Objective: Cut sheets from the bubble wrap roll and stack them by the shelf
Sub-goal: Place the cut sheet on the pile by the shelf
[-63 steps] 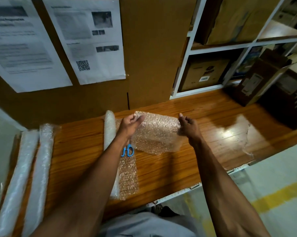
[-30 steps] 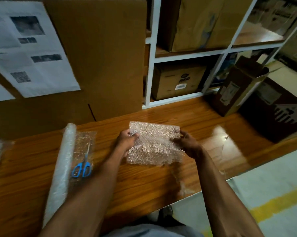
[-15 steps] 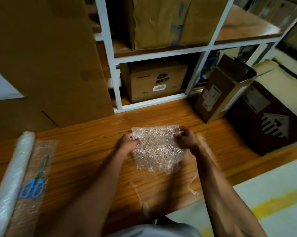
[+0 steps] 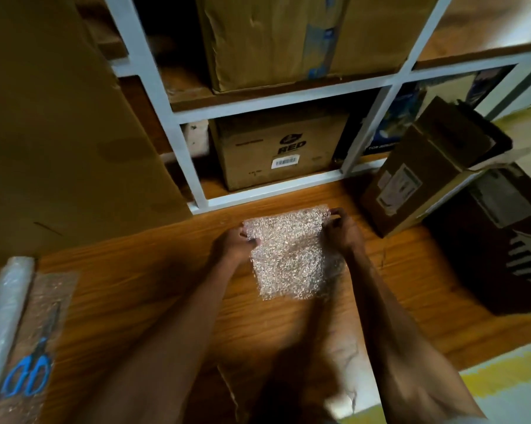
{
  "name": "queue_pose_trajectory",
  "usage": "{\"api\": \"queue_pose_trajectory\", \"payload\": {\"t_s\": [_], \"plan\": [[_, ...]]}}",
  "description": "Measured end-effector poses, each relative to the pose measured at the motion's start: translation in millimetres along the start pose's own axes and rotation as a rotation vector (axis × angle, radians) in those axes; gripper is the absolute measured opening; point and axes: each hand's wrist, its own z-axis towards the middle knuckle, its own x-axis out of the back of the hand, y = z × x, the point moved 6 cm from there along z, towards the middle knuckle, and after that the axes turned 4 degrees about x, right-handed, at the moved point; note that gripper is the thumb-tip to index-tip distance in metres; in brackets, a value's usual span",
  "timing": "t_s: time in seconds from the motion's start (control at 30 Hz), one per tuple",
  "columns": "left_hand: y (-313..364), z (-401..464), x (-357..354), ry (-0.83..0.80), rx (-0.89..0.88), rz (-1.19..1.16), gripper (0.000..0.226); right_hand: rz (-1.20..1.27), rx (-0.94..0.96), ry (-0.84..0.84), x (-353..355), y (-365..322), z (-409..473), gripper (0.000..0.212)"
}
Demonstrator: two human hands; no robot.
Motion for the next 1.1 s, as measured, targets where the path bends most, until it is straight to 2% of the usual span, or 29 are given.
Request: {"api": "queue_pose_trajectory", "payload": {"t_s": [0.13,0.23,0.43,0.5,0.63,0.67,0.73,0.8,0.87,0.93,1.1], "plan": [[14,20,-2,0.052,-0.057,0.018,0.054,-0.05,0.049,0.091,6,-11,19,0.034],[23,31,-4,0.075,-0.082,-0.011,0.043,-0.118,0.085,0.079,4,-18,33,0.037],[35,38,-1,0.164,-0.136,-0.039,0.038,-0.245,0.095,0.061,-2,-31,44,0.051],[36,35,0,0.234,-0.169,0.007,0.042,-0.34,0.161,0.142,-3,-38,36,0.047],[45,9,-4,0.445,-0.335,0.296,0.07,-0.46,0.281,0.26,-17,-60,1,0.05],[48,1,-7,0.447,-0.401,0.386,0.07,-0.487,0.324,0.225,-26,-64,-7,0.052],[49,-7,-22,0.311,-0.499,0.56,0.066,-0.563,0.36,0.073,-48,-60,-16,0.062],[40,-5,-35,0.129,-0.498,0.678,0.067,-0.605,0.313,-0.082,-63,-44,-20,0.068],[33,-5,-37,0.039,-0.457,0.684,0.069,-0.633,0.278,-0.146,-67,-33,-24,0.072],[32,-10,-29,0.009,-0.436,0.617,0.071,-0.612,0.273,-0.153,-59,-38,-31,0.076],[16,-26,-3,0.078,-0.45,0.49,0.062,-0.562,0.32,-0.119,-54,-64,-63,0.086]]}}
